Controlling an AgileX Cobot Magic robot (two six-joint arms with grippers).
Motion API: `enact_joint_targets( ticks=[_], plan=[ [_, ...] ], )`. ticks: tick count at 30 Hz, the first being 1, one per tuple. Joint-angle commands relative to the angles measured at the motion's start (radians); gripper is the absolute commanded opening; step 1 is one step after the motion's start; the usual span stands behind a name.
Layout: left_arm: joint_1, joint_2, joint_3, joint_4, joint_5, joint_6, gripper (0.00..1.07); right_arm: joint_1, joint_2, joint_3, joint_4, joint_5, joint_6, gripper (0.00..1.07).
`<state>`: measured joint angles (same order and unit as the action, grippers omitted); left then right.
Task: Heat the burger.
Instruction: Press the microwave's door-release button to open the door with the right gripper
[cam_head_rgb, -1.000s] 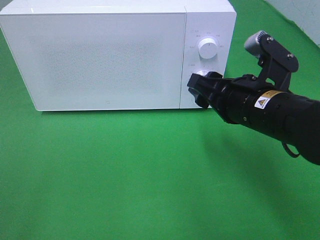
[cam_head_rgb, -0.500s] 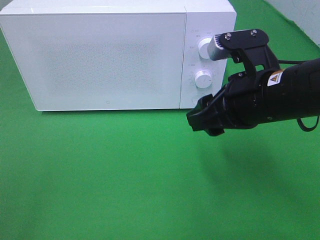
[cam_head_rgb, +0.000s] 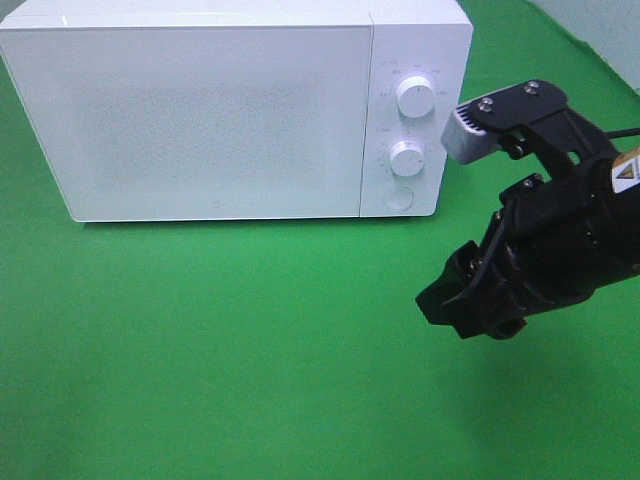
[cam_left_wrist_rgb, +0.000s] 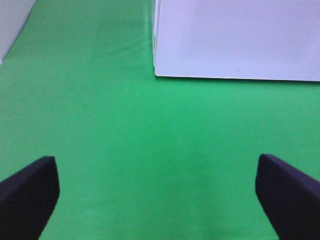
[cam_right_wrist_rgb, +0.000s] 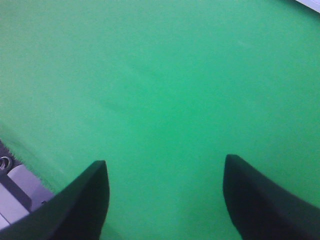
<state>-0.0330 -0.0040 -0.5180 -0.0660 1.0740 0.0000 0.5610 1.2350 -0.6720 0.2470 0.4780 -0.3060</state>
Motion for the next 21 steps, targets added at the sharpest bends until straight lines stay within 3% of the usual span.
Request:
enact_joint_targets(
  ticks=[1,7,8,15,21],
  plan=[
    [0.003,-0.017,0.003,-0.002,-0.007,0.0,1.0,-0.005,-0.076,-0.004,-0.034,0.078,0.046,0.64],
    [0.003,-0.017,0.003,-0.002,-0.007,0.0,1.0,-0.02,-0.206,0.0,-0.09,0.148,0.099,0.64],
    [0.003,-0.017,0.003,-0.002,-0.007,0.0,1.0,-0.109,-0.286,0.0,-0.086,0.193,0.123,0.64],
    [0.003,-0.017,0.003,-0.002,-0.007,0.0,1.0,-0.34,-0.471,0.0,-0.088,0.295,0.128,0.64],
    [0.003,-0.017,0.003,-0.002,-0.007,0.0,1.0,-0.381,-0.603,0.0,-0.088,0.354,0.128,0.64]
  ],
)
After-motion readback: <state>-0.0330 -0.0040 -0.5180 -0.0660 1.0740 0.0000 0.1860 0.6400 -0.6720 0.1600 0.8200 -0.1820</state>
